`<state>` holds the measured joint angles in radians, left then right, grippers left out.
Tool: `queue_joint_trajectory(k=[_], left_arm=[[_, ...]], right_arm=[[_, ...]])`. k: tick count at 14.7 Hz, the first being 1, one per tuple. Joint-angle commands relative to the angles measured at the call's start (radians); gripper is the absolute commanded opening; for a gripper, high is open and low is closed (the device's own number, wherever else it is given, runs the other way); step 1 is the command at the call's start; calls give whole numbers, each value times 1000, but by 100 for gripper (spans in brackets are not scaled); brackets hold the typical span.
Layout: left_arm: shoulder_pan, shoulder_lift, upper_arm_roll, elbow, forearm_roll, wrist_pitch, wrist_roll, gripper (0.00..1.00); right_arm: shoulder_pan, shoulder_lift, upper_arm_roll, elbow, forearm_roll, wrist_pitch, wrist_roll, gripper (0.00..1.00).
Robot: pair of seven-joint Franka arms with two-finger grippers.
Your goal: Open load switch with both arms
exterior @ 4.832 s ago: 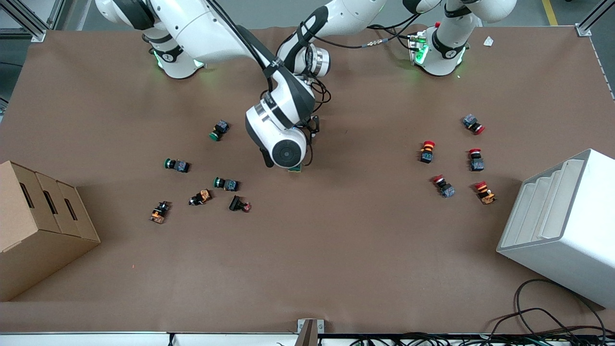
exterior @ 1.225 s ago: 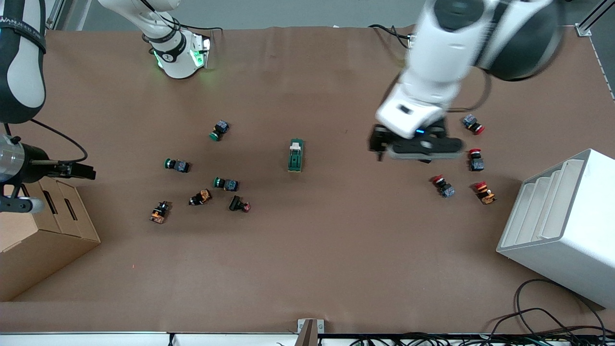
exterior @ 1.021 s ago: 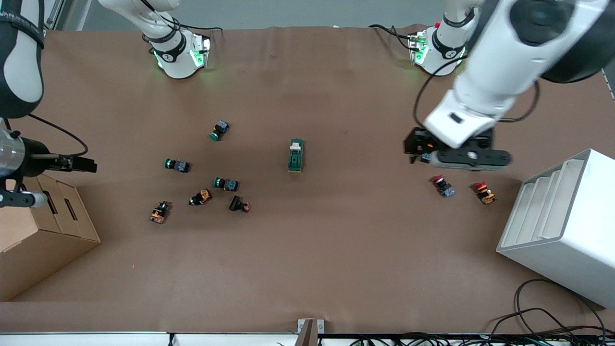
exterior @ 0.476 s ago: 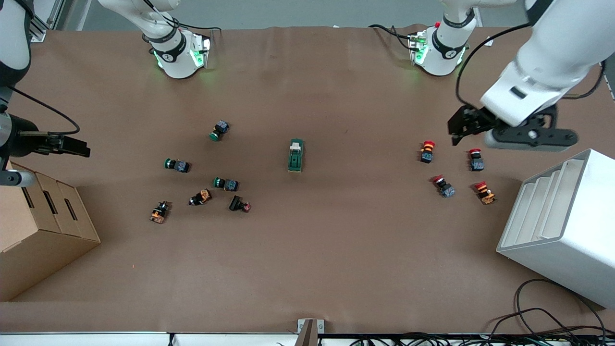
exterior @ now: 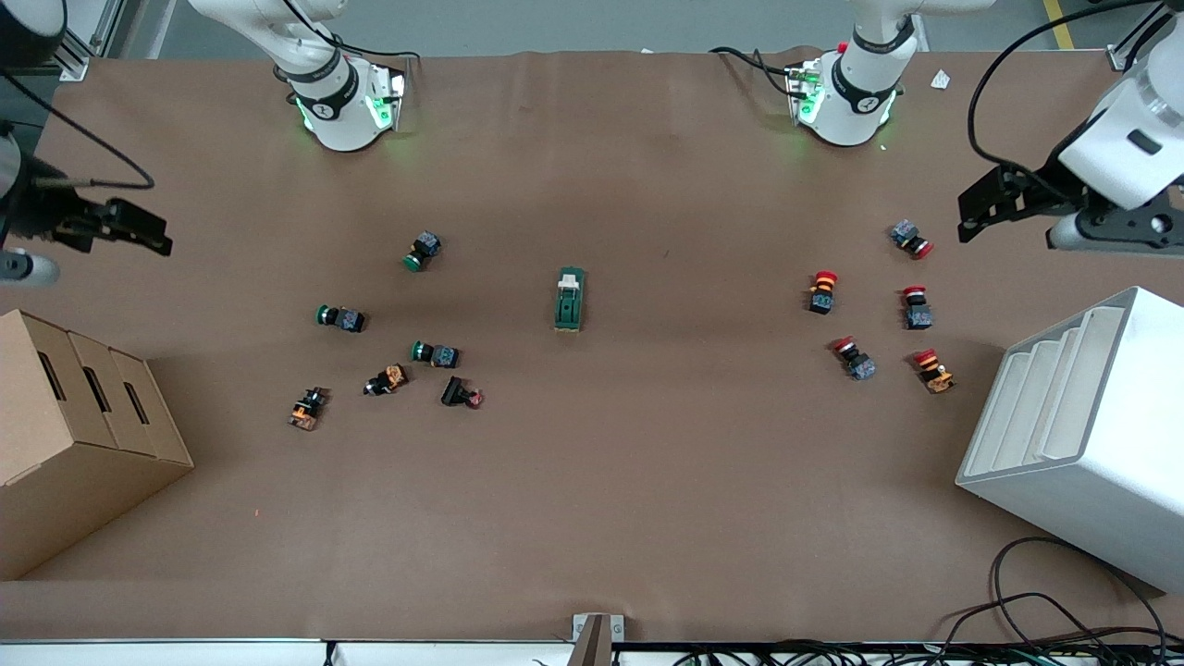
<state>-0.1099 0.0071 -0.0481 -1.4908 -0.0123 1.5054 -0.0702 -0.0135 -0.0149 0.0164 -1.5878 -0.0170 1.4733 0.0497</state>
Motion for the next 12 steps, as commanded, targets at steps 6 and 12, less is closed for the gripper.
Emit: queue_joint_trajectory(k=[6, 12], left_arm=[[-4, -114, 8, -132, -12, -11, -26, 100], [-2, -125, 8, -123, -11, -11, -33, 100]], right_arm=[[-2, -189, -3, -112, 12, -16, -10, 100], [-6, -116, -13, -2, 17, -25, -21, 100]])
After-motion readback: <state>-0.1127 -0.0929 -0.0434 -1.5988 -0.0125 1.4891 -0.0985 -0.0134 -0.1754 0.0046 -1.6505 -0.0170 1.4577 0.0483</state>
